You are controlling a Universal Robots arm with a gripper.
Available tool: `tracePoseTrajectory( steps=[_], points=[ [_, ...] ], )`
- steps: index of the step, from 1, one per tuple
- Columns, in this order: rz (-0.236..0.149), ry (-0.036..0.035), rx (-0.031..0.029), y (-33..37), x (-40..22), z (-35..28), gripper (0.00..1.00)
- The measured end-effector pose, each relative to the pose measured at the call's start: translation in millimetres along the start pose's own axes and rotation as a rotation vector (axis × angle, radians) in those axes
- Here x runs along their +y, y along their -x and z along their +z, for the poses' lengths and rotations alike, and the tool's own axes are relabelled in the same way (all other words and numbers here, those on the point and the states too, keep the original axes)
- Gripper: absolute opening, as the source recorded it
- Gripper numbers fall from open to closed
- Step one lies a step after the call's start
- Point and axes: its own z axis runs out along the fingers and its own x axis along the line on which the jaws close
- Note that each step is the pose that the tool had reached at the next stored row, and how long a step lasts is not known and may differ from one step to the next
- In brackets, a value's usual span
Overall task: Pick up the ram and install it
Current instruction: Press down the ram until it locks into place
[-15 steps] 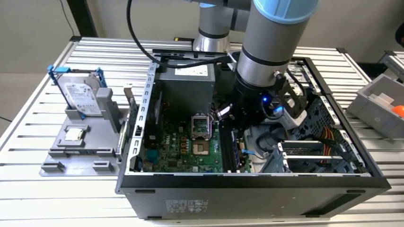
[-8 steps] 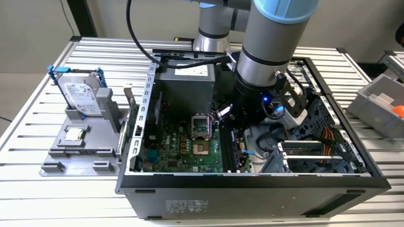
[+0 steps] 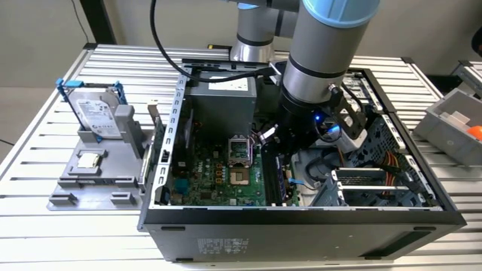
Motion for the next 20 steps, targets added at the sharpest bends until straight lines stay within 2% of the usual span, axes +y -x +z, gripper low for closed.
tracePoseTrajectory(
  steps=[20],
  points=[
    [-0.051, 0.0008, -0.0002, 0.0, 0.0, -1.2, 0.0]
  ],
)
